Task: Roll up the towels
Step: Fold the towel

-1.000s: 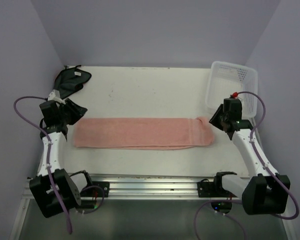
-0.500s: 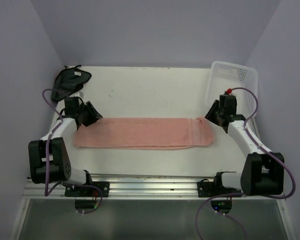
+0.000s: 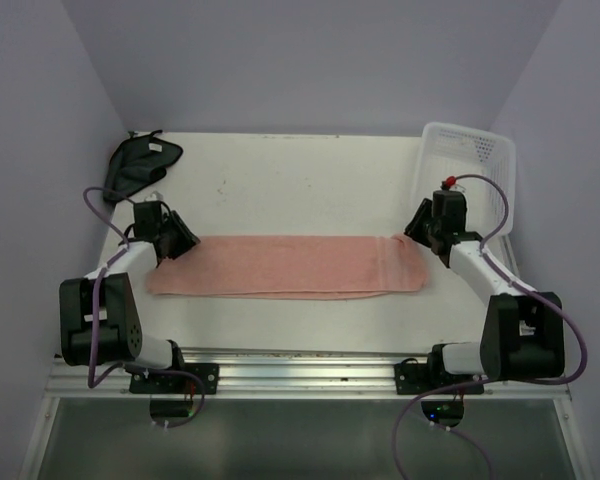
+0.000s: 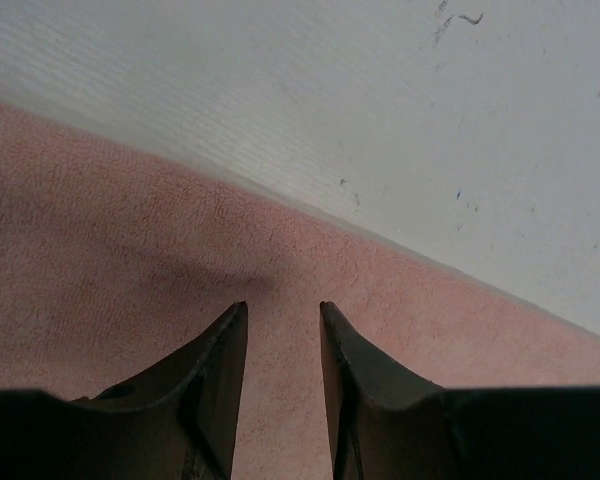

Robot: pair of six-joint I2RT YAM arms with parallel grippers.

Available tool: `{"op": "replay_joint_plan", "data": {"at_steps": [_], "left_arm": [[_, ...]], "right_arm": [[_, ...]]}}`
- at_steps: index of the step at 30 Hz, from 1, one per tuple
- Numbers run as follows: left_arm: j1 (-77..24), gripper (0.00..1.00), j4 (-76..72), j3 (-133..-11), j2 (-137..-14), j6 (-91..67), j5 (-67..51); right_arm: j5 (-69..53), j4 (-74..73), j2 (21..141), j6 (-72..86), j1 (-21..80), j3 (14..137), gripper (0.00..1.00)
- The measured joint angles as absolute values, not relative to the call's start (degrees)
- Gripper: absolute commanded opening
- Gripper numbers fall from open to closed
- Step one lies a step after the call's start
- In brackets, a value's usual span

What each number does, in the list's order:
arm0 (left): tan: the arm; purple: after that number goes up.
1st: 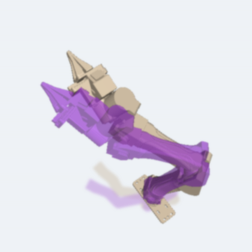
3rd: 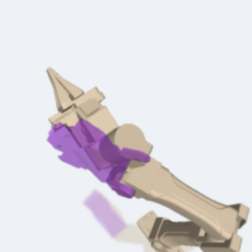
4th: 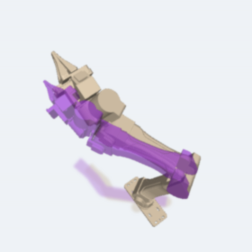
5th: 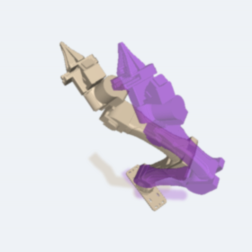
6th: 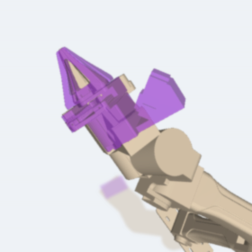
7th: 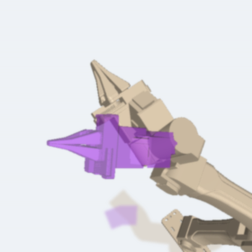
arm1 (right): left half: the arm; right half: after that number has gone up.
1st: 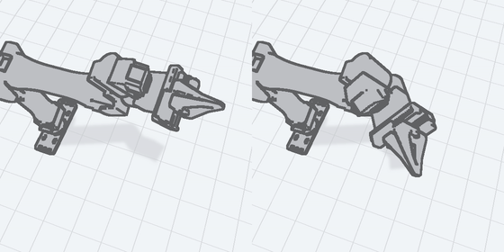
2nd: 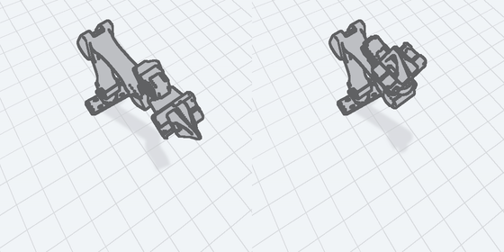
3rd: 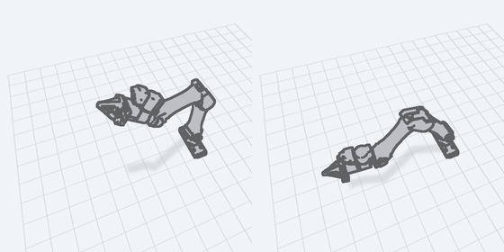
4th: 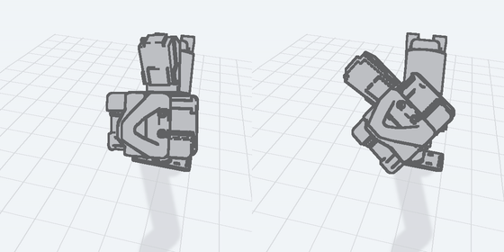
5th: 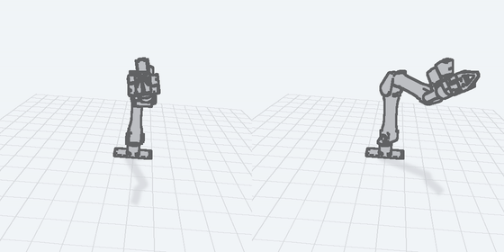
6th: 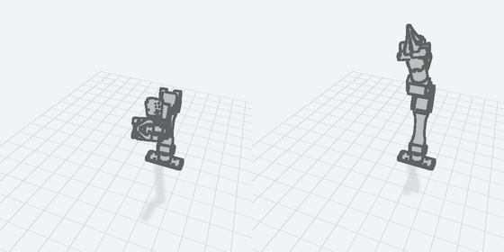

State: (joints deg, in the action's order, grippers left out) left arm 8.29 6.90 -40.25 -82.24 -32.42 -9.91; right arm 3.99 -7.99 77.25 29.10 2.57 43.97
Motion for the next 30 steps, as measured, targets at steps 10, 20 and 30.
{"op": "replay_joint_plan", "data": {"at_steps": [10, 20, 30], "left_arm": [[8.0, 0.31, 8.0, -39.4, -84.0, -34.1, -1.5], [7.8, 0.33, 7.8, -39.4, -85.4, -35.2, 0.3], [7.8, 0.34, 7.8, -39.7, -86.0, -35.4, 0.6]], "right_arm": [[6.5, -4.6, 78.8, 27.8, 3.4, 41.8, 0.4], [6.5, -3.2, 81.1, 27.6, 4.0, 41.7, 0.35], [7.6, -2.7, 81.4, 27.5, 4.1, 41.7, 0.08]]}}
